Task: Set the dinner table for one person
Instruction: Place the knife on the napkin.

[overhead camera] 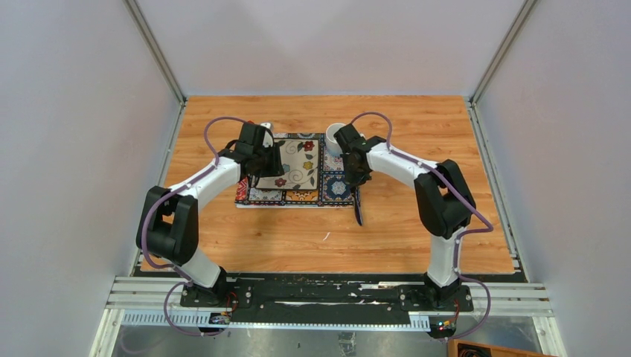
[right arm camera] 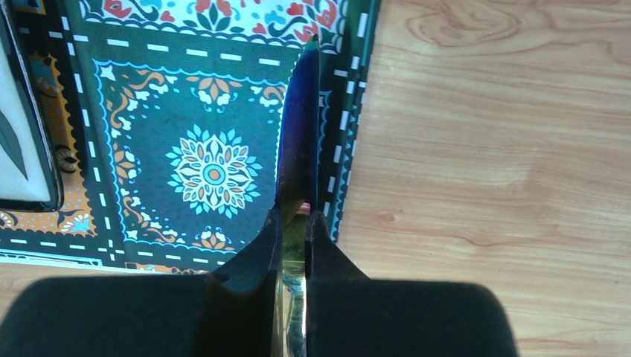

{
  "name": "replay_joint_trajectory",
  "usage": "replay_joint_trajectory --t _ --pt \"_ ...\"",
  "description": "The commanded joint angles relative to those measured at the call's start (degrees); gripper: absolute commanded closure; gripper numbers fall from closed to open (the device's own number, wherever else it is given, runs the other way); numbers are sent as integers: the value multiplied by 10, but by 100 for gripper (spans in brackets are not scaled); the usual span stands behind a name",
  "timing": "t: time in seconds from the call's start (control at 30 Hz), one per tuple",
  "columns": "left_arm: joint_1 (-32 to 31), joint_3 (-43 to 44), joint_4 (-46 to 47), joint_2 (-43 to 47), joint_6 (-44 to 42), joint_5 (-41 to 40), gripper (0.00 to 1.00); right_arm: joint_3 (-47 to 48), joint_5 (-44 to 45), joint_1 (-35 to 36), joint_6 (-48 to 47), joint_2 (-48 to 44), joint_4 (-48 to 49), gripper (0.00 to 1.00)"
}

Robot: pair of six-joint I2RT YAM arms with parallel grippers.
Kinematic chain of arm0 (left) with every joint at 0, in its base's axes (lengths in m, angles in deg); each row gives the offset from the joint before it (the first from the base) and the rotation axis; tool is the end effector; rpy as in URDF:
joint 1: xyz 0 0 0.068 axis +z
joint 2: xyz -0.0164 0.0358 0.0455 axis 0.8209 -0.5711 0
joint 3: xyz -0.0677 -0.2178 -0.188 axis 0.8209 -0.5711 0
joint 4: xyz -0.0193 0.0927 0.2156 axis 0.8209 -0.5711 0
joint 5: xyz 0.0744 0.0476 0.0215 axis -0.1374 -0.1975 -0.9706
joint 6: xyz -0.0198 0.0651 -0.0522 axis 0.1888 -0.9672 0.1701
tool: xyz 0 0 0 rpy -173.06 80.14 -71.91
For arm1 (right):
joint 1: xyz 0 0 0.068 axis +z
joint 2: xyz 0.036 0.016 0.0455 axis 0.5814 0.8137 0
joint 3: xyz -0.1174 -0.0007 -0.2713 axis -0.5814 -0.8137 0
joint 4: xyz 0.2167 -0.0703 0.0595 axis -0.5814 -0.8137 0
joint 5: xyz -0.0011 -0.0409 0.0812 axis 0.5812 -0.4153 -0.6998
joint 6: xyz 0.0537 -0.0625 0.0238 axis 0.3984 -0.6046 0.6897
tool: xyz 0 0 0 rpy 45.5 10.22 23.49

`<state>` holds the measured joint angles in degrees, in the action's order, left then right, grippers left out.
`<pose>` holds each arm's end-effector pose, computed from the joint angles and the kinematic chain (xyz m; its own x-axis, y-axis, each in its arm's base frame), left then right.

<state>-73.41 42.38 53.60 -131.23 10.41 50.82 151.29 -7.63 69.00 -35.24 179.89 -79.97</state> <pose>0.3170 -0.1125 0.2273 -0.8058 -0.1194 -0.5800 0.0839 0.9466 -0.3114 0.3403 0.2131 0.2005 -0.8854 -0.0698 -0.4596 -0.1260 0.9877 0.0928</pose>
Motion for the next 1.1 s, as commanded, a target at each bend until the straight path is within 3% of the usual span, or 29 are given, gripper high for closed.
replay_joint_trajectory --t 0.0,1.07 --pt "-5 -1 5 0 -2 1 55 28 -10 18 4 20 -18 100" --pt "-5 -2 5 -6 -2 -2 55 181 -29 31 -10 149 -34 100"
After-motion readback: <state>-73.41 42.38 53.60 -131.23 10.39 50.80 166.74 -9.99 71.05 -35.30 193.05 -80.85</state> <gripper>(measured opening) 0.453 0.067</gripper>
